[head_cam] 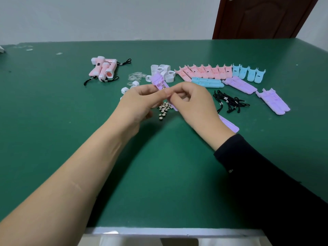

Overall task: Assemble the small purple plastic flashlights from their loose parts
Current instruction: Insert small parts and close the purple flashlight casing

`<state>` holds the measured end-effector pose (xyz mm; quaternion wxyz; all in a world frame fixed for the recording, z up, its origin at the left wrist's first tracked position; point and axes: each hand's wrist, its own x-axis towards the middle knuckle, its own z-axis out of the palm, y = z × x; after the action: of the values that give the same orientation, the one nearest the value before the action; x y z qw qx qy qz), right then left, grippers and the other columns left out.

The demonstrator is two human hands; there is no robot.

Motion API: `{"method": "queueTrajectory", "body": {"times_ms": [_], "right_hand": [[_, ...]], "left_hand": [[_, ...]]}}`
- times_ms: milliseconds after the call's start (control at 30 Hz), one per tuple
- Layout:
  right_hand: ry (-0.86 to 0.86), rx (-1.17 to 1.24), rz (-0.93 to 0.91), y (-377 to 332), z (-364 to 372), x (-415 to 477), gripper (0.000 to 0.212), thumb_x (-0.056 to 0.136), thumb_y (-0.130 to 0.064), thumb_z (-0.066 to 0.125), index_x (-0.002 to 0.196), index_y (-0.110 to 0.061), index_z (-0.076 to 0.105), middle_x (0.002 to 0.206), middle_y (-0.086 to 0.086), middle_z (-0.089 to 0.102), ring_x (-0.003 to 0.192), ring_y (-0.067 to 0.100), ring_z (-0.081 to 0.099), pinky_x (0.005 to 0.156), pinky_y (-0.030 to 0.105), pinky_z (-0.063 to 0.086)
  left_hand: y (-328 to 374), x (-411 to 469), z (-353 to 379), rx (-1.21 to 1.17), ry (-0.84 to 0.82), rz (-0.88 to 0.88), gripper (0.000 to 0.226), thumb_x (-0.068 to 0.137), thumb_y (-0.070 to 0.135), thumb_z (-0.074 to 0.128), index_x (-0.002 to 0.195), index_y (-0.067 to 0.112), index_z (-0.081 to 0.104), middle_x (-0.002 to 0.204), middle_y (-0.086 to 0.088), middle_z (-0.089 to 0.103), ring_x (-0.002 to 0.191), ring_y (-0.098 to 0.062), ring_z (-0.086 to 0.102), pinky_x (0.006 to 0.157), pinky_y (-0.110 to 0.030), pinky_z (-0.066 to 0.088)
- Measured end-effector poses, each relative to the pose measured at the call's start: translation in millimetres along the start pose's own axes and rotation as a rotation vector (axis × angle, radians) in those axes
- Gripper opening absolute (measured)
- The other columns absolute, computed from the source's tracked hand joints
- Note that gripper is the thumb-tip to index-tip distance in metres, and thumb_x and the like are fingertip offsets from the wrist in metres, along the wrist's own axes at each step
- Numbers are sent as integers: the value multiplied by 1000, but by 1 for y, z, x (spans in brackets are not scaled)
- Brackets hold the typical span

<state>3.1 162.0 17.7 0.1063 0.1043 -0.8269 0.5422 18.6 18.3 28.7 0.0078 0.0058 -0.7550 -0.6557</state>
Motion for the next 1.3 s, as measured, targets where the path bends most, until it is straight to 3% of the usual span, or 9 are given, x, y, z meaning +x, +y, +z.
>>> {"method": "queueTrajectory", "body": {"times_ms": [167, 433, 567, 633, 733, 800, 1000, 1133, 1300], "right_hand": [[-2, -51, -43, 0, 3, -2, 8, 86, -20, 65, 89, -23, 72, 63, -13, 58, 46, -3, 46, 49, 8, 33], [-38, 15, -19, 1, 6, -3, 9, 87, -15, 65, 91, -17, 72, 66, -13, 60, 46, -5, 48, 49, 5, 34], [-48, 13, 8, 4, 7, -1, 7, 86, -17, 65, 90, -21, 70, 67, -15, 63, 50, -9, 51, 49, 5, 36], [-55, 27, 30, 5, 8, 0, 8, 86, -17, 66, 90, -22, 70, 68, -15, 64, 51, -10, 52, 49, 6, 37], [-160, 73, 63, 3, 6, 1, 14, 85, -23, 69, 100, -24, 70, 84, -10, 71, 71, -6, 62, 68, 14, 49], [-195, 103, 94, 2, 1, 4, 23, 85, -29, 70, 107, -23, 69, 95, -7, 71, 79, 2, 67, 80, 24, 53], [90, 117, 170, 18, -32, 22, 15, 92, -16, 57, 100, -25, 66, 89, -8, 68, 59, -4, 60, 69, 22, 51], [137, 13, 175, 29, -41, 24, 20, 92, -12, 54, 103, -23, 66, 83, -13, 66, 62, -8, 59, 61, 13, 45], [97, -88, 115, 29, -33, 23, 19, 92, -14, 53, 99, -28, 65, 87, -12, 65, 78, 8, 63, 67, 21, 50]], "left_hand": [[-2, 4, 0, -84, 7, -30, 29, 81, 24, 76, 57, 22, 60, 56, 4, 43, 50, -8, 35, 50, -21, 29], [-7, 9, -2, -169, -20, -69, 34, 84, 12, 72, 51, 20, 68, 55, 6, 49, 51, -6, 37, 50, -18, 28], [-9, 9, -4, -159, -29, -64, 24, 85, 13, 72, 62, 18, 72, 59, 6, 53, 52, -5, 38, 50, -17, 30], [-7, 8, -5, -121, -32, -52, 6, 85, 16, 73, 82, 20, 74, 63, 9, 61, 54, -3, 48, 55, -21, 32], [-8, 10, -8, -15, 64, -19, 44, 85, 20, 74, 124, 29, 56, 91, 3, 74, 76, -9, 64, 69, -25, 43], [-7, 12, -13, -2, 112, 38, 48, 86, 20, 73, 127, 32, 51, 91, -1, 71, 72, -9, 62, 70, -27, 45], [-1, 19, -51, 216, 73, 9, 39, 89, 28, 70, 125, 35, 57, 89, 10, 70, 61, 0, 61, 63, -23, 42], [-5, 19, -57, 431, -57, -74, 44, 88, 31, 70, 129, 39, 57, 98, 14, 73, 74, 0, 67, 67, -25, 42], [-7, 21, -57, 603, -85, -106, 50, 86, 31, 72, 133, 37, 55, 105, 14, 68, 95, -6, 63, 90, -29, 40]]}}
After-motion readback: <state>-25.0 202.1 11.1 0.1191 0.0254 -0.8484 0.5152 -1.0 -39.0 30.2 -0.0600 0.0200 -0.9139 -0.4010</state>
